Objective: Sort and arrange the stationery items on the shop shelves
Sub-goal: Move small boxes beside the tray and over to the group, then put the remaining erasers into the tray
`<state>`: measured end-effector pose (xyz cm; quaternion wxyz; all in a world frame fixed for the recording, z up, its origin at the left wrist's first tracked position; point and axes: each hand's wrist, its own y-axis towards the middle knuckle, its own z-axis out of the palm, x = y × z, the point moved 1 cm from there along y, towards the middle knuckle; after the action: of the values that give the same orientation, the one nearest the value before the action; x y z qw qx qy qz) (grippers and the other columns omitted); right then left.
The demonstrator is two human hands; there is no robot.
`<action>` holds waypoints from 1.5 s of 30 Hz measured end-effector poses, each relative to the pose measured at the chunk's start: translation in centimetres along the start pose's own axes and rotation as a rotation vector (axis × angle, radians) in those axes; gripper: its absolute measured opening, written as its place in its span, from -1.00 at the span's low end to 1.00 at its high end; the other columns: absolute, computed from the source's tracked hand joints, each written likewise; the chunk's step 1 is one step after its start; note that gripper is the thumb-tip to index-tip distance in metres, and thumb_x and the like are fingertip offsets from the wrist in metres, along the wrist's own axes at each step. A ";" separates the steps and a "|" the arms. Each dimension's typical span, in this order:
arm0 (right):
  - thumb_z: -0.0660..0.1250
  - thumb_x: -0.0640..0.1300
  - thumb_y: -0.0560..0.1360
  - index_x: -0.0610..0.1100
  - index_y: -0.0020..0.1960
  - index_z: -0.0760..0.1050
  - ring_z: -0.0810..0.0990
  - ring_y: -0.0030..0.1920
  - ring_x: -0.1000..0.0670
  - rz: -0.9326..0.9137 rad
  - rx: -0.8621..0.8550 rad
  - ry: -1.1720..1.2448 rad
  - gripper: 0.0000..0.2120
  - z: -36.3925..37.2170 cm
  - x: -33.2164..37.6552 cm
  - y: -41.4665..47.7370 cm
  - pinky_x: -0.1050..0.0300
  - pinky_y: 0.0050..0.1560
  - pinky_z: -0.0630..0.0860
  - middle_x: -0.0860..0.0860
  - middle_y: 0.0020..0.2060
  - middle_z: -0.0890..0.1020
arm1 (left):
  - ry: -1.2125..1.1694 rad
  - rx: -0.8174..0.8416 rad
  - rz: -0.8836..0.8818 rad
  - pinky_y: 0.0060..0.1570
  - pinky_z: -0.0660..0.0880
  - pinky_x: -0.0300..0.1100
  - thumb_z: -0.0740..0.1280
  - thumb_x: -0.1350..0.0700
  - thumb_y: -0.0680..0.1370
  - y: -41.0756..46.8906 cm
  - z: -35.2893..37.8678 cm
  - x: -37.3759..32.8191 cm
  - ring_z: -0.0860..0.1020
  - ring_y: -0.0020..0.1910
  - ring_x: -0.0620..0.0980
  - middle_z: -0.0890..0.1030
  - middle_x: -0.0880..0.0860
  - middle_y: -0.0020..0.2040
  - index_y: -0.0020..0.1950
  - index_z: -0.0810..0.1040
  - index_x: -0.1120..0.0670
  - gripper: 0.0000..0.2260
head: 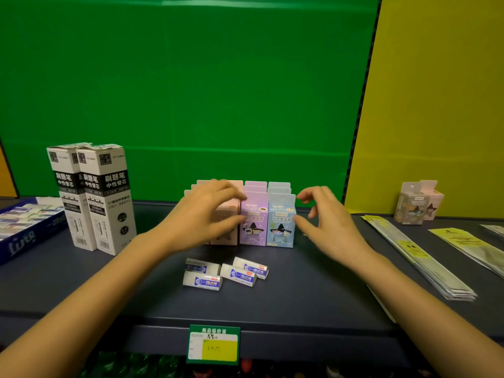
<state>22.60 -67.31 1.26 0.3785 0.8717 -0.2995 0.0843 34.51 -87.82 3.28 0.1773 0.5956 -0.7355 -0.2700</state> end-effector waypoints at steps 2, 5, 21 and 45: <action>0.29 -0.11 0.48 -0.03 0.09 0.42 0.45 -0.23 0.16 -0.085 0.069 0.021 -0.81 0.0 1.5 -0.8 0.26 -0.14 0.32 0.11 -0.10 0.47 | -0.207 0.107 -0.094 -0.01 0.51 -0.22 0.21 -0.27 0.39 -2.2 -0.7 0.0 0.53 -0.04 -0.19 0.59 -0.15 -0.01 0.09 0.54 -0.07 -0.59; 0.24 0.02 0.50 0.00 0.10 0.46 0.49 -0.19 0.12 -0.107 0.304 0.017 -0.79 1.1 3.7 -1.7 0.22 -0.11 0.40 0.14 -0.12 0.52 | -0.180 0.329 -0.173 0.14 0.49 -0.25 0.16 -0.50 0.25 -5.1 -0.6 1.1 0.51 0.09 -0.27 0.55 -0.19 0.15 0.21 0.49 -0.12 -0.31; 0.33 0.11 0.45 -0.11 0.21 0.37 0.42 -0.01 0.00 -0.016 0.724 -0.028 -0.56 5.2 6.1 -1.8 0.13 -0.02 0.39 -0.06 0.13 0.50 | -0.137 0.635 -0.321 -0.23 0.32 -0.34 0.29 -0.14 0.49 -6.4 0.8 0.3 0.36 -0.21 -0.18 0.40 -0.13 -0.13 -0.01 0.34 0.01 -0.73; 0.16 0.07 0.55 -0.02 -0.03 0.23 0.46 -0.14 -0.04 -0.226 0.606 0.121 -0.82 5.5 9.5 -0.9 0.09 -0.16 0.33 0.00 -0.16 0.47 | -0.626 0.215 -0.920 -0.39 0.37 -0.36 0.33 -0.12 0.34 -15.5 -7.1 1.4 0.45 -0.32 -0.11 0.49 0.04 -0.23 0.09 0.47 0.17 -0.54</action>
<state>30.38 -75.04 0.42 0.1262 0.9658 -0.1393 0.1788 50.43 -92.73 -0.68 -0.2467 0.7610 -0.4412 -0.4067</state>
